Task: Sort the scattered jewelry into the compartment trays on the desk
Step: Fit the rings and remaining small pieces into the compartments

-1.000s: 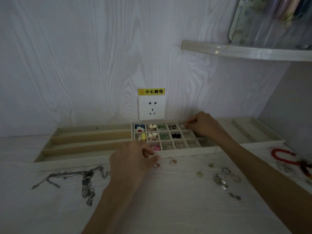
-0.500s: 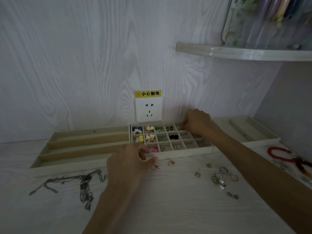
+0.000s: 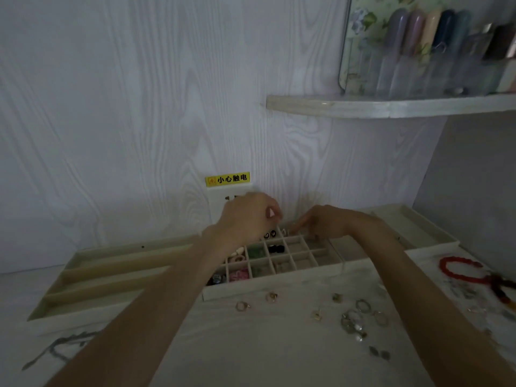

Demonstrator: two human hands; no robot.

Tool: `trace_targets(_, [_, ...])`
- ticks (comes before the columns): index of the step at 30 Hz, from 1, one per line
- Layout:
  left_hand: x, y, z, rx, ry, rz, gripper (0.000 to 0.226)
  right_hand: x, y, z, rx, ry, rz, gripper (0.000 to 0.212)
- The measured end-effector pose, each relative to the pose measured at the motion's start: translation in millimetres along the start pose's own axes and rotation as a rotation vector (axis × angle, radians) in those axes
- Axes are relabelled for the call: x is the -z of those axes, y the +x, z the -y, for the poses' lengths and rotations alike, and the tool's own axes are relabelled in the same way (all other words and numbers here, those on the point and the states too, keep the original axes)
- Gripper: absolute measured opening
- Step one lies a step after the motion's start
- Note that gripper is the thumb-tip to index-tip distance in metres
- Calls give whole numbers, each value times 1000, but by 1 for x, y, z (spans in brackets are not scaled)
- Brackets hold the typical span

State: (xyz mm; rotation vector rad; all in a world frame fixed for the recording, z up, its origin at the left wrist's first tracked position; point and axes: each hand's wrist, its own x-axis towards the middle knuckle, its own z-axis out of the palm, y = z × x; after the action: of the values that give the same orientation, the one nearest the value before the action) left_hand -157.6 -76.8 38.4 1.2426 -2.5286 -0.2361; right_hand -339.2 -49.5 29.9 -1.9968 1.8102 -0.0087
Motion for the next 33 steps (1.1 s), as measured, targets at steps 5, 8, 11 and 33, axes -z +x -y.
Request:
trace_targets(5, [-19, 28, -3, 11, 160, 52, 24, -4, 11, -6, -5, -34, -8, 38])
trace_targets(8, [-22, 39, -3, 6, 192, 99, 23, -5, 13, -9, 4, -45, -7, 37])
trace_targets(11, [-21, 48, -3, -16, 211, 140, 22, -5, 15, -12, 22, -61, -18, 37])
trace_targets(33, [-35, 73, -8, -6, 368, 260, 20, -11, 20, -18, 19, -108, -48, 35])
